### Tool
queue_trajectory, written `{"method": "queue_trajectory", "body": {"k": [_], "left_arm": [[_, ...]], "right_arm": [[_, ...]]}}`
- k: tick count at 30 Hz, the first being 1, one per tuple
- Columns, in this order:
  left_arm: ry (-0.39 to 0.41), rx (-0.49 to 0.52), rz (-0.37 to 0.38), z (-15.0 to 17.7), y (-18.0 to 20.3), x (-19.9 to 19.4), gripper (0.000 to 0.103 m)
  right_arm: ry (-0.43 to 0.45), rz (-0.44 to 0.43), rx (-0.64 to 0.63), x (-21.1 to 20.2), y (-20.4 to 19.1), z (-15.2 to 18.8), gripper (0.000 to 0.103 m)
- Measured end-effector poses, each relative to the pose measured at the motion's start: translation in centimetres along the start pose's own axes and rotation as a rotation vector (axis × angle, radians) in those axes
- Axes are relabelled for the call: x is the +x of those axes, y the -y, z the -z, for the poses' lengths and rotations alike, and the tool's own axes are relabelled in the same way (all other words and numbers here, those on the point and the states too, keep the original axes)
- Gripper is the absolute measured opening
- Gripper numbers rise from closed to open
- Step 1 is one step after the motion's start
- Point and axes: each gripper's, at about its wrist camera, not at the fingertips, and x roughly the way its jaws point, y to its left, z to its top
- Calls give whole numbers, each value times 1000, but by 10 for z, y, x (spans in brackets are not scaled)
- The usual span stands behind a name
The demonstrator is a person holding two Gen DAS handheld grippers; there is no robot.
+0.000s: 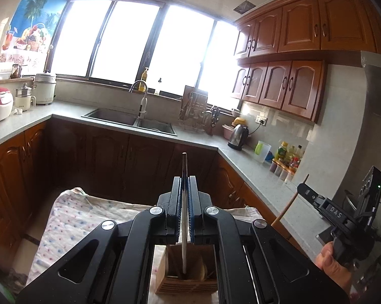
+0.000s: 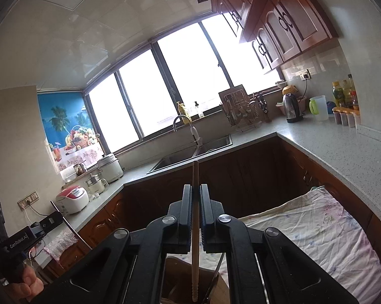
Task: Organize utensils
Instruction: 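Lift both chopsticks and lower them into the wooden utensil holder, then open both grippers to drop the chopsticks into the holder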
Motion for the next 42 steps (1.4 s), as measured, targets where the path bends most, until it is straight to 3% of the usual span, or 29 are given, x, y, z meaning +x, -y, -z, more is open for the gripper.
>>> {"method": "queue_trajectory", "body": {"k": [17,32,35,36,37,38,39,40,42], "left_arm": [[-107,-57,-63,80,-19,60,3],[-145,-40,-63,86,-20,70,4],[-160,-47,-58,84,-21,70,4],[-163,-50,-59,83,-21,68,6],[-165,-50,-64,82,-21,66,15],[-164,-52,-66,82,-22,63,24],[-158,-58,-73,82,-23,59,47],[-147,-64,-87,82,-24,54,63],[-131,-63,-104,83,-25,43,66]], "right_arm": [[-88,38,18,48,25,82,6],[-136,40,13,54,28,81,6],[-149,34,25,55,29,80,11],[-152,33,31,54,30,79,16],[-155,31,37,53,31,79,20],[-154,26,45,51,32,78,36],[-148,16,56,47,34,77,55],[-137,8,67,43,35,76,61],[-115,-3,75,32,36,73,71]]}}
